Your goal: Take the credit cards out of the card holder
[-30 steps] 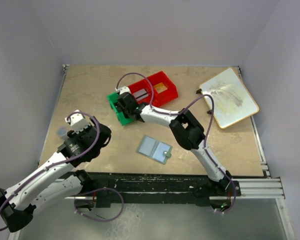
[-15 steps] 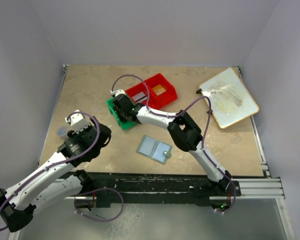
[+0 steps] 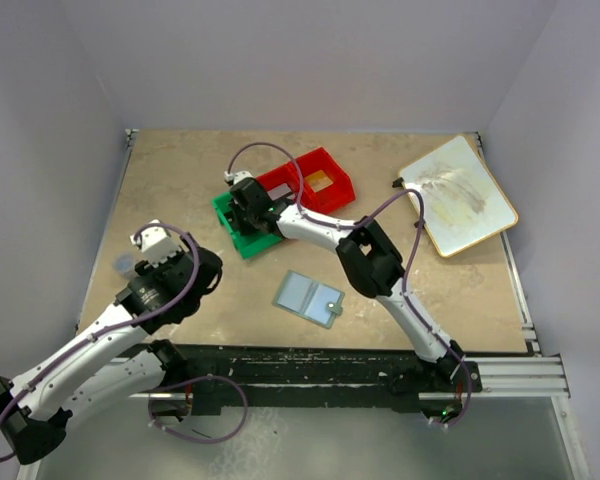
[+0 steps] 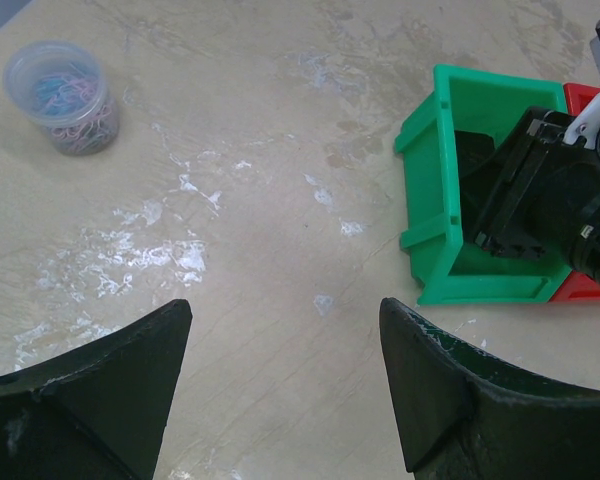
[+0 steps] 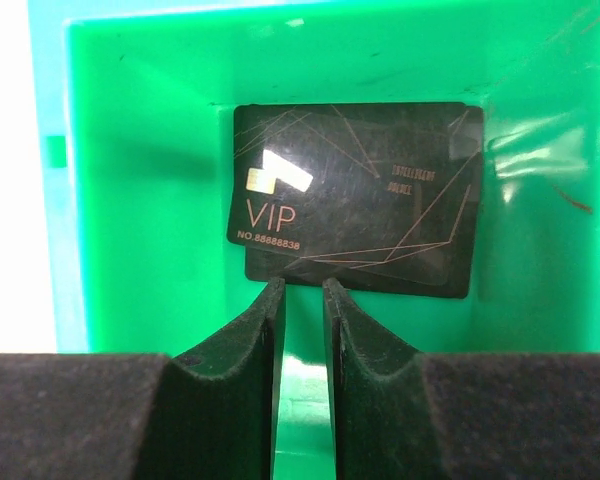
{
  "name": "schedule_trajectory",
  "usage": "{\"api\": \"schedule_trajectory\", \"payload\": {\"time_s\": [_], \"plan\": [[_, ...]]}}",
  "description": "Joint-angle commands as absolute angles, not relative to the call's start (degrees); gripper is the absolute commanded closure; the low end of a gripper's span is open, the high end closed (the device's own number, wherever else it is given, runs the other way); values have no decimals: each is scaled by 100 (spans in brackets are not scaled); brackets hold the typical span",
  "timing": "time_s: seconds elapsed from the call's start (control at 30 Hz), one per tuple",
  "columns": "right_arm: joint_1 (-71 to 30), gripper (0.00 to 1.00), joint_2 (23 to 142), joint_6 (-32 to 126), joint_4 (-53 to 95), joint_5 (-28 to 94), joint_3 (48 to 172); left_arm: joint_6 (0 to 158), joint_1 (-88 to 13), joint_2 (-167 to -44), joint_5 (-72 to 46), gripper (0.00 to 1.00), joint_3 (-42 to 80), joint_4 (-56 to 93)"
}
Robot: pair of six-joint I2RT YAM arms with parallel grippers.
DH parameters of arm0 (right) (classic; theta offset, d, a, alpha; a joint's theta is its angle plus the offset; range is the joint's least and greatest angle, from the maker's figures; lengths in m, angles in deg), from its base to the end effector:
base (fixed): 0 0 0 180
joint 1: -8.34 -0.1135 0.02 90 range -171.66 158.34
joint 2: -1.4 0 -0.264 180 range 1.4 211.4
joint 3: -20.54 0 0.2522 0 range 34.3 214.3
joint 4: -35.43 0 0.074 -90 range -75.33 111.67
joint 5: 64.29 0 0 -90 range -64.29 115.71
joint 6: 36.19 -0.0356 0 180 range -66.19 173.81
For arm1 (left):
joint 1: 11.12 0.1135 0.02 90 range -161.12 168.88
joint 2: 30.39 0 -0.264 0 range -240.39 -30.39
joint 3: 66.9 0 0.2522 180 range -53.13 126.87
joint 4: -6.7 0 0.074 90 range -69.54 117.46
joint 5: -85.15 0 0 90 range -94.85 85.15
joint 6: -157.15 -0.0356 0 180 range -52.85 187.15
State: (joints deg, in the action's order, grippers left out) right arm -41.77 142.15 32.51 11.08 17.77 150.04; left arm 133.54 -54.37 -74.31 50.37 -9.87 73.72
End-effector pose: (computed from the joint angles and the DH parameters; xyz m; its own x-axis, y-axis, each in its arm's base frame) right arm 0.3633 0.4270 0.1677 -0.5977 -0.1541 -0.7868 -0.5053 0.8343 0.2204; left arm 0.1155 -0.0685 0.2776 -0.2710 -0.4627 -0.8441 -0.5239 0.8065 -0.2739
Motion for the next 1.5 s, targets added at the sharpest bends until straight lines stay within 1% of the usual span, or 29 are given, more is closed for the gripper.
{"api": "schedule_trajectory", "payload": {"time_s": [0.0, 0.17, 0.27, 0.47, 0.53, 0.6, 0.67, 0.7, 0.73, 0.77, 0.8, 0.87, 0.93, 1.0, 1.1, 1.3, 1.47], "plan": [[-4082, 74, 13917, 3386, 1028, 1952, 15326, 13244, -5416, -7446, 5047, 26, -893, 7233], [-4053, 72, 13805, 3539, 839, 1919, 15548, 13195, -5417, -7476, 5017, 26, -884, 7219], [-4053, 72, 13513, 3554, 862, 1858, 15364, 13186, -5419, -7469, 4992, 26, -885, 7215], [-4053, 71, 12374, 3668, 1268, 1705, 14434, 13138, -5419, -7516, 4872, 26, -902, 7082], [-4053, 71, 11859, 3634, 1361, 1433, 14119, 13071, -5418, -7559, 4799, 25, -914, 6962], [-4060, 70, 11379, 3609, 1534, 902, 13666, 12983, -5416, -7613, 4724, 25, -895, 6846], [-4061, 70, 10850, 3307, 1565, 747, 13050, 12854, -5419, -7649, 4624, 25, -882, 6727], [-4054, 66, 10555, 3146, 1613, 571, 12665, 12786, -5419, -7660, 4545, 24, -889, 6647], [-4053, 57, 10284, 2947, 1654, 354, 12294, 12666, -5415, -7654, 4447, 24, -905, 6518], [-4053, 46, 9986, 2742, 1677, 189, 11936, 12539, -5414, -7647, 4301, 24, -936, 6361], [-4053, 39, 9683, 2547, 1722, 109, 11522, 12424, -5418, -7652, 4167, 24, -964, 6229], [-4050, 33, 9106, 2214, 1918, 131, 10719, 12216, -5417, -7689, 3876, 24, -1045, 5961], [-4037, 21, 8565, 1610, 1951, 185, 9876, 12093, -5418, -7764, 3676, 24, -1091, 5759], [-4035, 13, 8008, 1018, 2016, 335, 9139, 11966, -5423, -7838, 3480, 24, -1117, 5595], [-4033, 6, 7379, 262, 2142, 557, 8119, 11801, -5422, -7926, 3205, 24, -1122, 5387], [-4035, 4, 6397, -996, 2529, 1070, 6636, 11768, -5425, -8029, 2917, 24, -1104, 5172], [-4035, 4, 6064, -1524, 2093, 1221, 6137, 11809, -5425, -8014, 3083, 24, -1019, 5271]]}}
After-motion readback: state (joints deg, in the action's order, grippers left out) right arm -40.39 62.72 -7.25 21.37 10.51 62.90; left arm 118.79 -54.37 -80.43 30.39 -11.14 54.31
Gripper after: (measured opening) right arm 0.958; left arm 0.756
